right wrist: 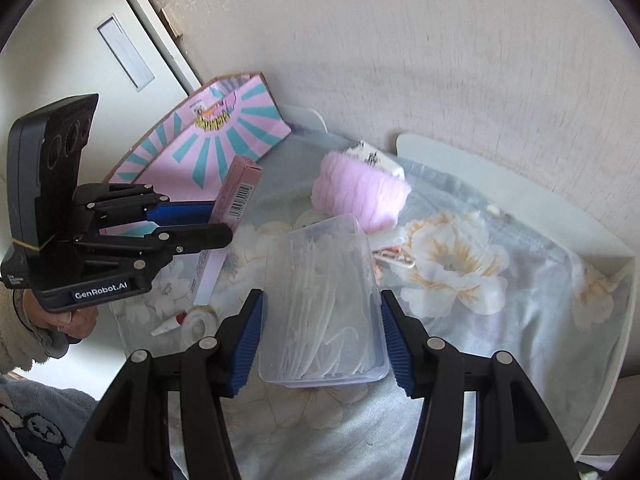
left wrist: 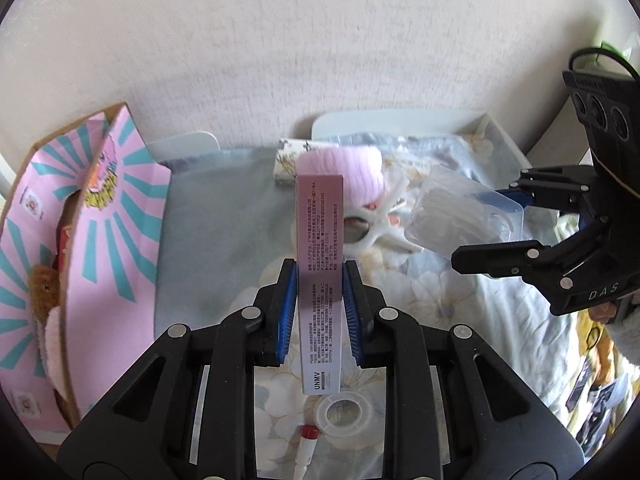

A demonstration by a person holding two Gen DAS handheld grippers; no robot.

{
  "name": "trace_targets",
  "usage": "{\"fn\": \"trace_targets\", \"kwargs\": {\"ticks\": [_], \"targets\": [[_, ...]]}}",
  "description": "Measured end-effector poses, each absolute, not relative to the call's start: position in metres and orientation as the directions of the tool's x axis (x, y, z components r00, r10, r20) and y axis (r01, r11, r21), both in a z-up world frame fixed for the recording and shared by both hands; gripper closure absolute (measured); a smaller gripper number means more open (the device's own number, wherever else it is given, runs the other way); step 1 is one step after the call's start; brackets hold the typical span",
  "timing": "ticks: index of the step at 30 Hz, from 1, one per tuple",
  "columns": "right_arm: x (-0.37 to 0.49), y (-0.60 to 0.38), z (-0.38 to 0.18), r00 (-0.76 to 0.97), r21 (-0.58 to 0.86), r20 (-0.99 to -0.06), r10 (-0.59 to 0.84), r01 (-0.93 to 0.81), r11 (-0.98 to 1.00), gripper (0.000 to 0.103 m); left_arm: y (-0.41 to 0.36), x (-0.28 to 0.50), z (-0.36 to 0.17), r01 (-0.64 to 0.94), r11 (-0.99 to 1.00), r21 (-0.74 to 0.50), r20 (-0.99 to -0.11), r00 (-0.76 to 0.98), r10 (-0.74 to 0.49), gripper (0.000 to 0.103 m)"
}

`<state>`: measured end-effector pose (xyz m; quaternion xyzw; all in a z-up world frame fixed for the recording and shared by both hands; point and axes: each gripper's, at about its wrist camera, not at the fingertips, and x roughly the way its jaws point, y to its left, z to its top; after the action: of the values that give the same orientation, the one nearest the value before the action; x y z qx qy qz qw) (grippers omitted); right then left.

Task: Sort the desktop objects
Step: 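Carry pink carton and clear box into the cardboard box and release both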

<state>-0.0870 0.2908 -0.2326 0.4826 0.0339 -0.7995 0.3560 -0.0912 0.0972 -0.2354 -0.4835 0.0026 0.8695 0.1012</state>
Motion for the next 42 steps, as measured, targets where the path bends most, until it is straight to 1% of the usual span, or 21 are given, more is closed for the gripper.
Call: {"fn": "trace_targets", "kwargs": {"ticks": [10, 14, 18, 23, 27, 31, 34, 36, 39, 42], "targets": [[-0.088, 0.262, -0.182, -0.35, 0.249, -0.757, -0.551, 0.626, -0.739, 0.05, 0.06, -0.086, -0.186, -0.145, -0.983, -0.116, -0.801, -0.572, 0.179, 0.083], [-0.091, 0.242, -0.164, -0.368, 0.232, -0.742, -0.561, 0.644, -0.729, 0.05, 0.035, -0.076, -0.158, -0.132, -0.983, -0.128, -0.766, -0.617, 0.183, 0.083], [-0.097, 0.214, -0.145, -0.373, 0.233, -0.72, -0.585, 0.664, -0.71, 0.05, 0.005, -0.063, -0.132, -0.097, -0.99, -0.107, -0.749, -0.647, 0.144, 0.083], [-0.11, 0.164, -0.123, -0.368, 0.228, -0.699, -0.613, 0.698, -0.679, 0.05, -0.048, -0.045, -0.118, -0.011, -0.995, -0.099, -0.733, -0.676, 0.081, 0.083], [-0.118, 0.113, -0.114, -0.346, 0.202, -0.7, -0.624, 0.743, -0.638, 0.05, -0.084, -0.035, -0.126, 0.044, -0.992, -0.118, -0.745, -0.664, 0.059, 0.083], [-0.132, 0.063, -0.124, -0.307, 0.199, -0.728, -0.613, 0.761, -0.618, 0.05, -0.105, -0.028, -0.147, 0.085, -0.991, -0.102, -0.779, -0.626, 0.027, 0.083], [-0.143, 0.026, -0.137, -0.283, 0.21, -0.767, -0.577, 0.738, -0.641, 0.05, -0.115, -0.026, -0.167, 0.118, -0.99, -0.077, -0.806, -0.592, -0.008, 0.083], [-0.151, 0.005, -0.148, -0.26, 0.221, -0.791, -0.553, 0.722, -0.656, 0.05, -0.12, -0.025, -0.183, 0.127, -0.988, -0.085, -0.83, -0.558, 0.0, 0.083], [-0.159, -0.023, -0.171, -0.236, 0.2, -0.834, -0.498, 0.712, -0.673, 0.05, -0.12, -0.023, -0.201, 0.117, -0.99, -0.083, -0.855, -0.519, 0.01, 0.083], [-0.162, -0.042, -0.196, -0.198, 0.197, -0.868, -0.456, 0.706, -0.681, 0.05, -0.119, -0.025, -0.215, 0.112, -0.992, -0.054, -0.869, -0.494, -0.009, 0.083]]}}
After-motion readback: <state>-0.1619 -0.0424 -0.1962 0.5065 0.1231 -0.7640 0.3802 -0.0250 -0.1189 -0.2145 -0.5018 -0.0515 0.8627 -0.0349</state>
